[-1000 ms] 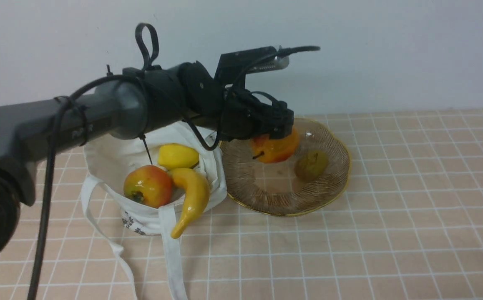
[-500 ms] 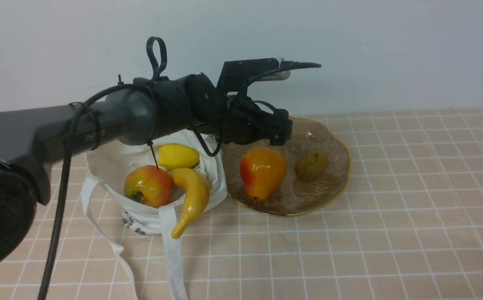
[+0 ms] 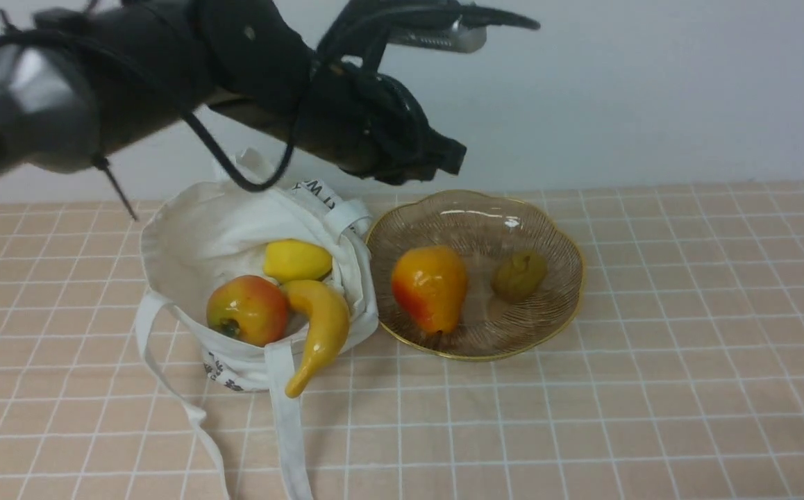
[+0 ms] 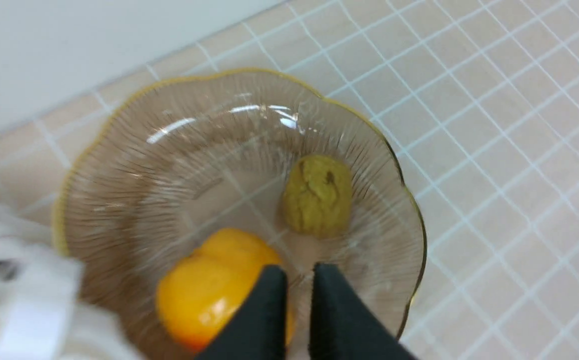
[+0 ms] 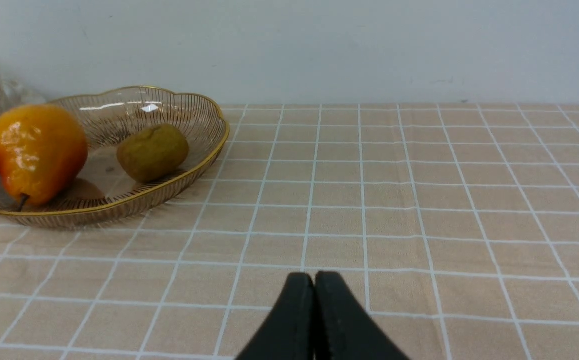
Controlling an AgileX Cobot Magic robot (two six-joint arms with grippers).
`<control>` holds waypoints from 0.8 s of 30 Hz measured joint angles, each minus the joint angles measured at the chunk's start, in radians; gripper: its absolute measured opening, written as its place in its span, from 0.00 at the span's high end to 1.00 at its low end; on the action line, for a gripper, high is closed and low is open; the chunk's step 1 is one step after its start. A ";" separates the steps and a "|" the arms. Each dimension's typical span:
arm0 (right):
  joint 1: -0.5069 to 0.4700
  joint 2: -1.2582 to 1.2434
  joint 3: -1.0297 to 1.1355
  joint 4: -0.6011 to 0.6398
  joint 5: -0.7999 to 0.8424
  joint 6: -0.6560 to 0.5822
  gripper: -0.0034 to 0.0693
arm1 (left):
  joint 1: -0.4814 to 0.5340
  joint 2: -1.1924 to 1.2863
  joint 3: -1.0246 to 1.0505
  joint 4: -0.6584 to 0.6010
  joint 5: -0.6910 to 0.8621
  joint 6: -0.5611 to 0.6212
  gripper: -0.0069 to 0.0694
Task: Take the fruit out of the bag on the brown coffee tablecloth and place them on the plate.
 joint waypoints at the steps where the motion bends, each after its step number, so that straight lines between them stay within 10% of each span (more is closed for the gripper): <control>1: 0.000 0.000 0.000 0.000 0.000 0.000 0.97 | 0.000 -0.032 0.000 0.025 0.033 0.000 0.90; 13: 0.000 0.000 0.000 0.000 0.000 0.000 0.97 | 0.000 -0.366 0.144 0.410 0.393 -0.248 0.92; 24: 0.000 0.000 0.000 0.000 0.000 0.000 0.97 | 0.000 -0.819 0.830 0.262 0.044 -0.392 0.92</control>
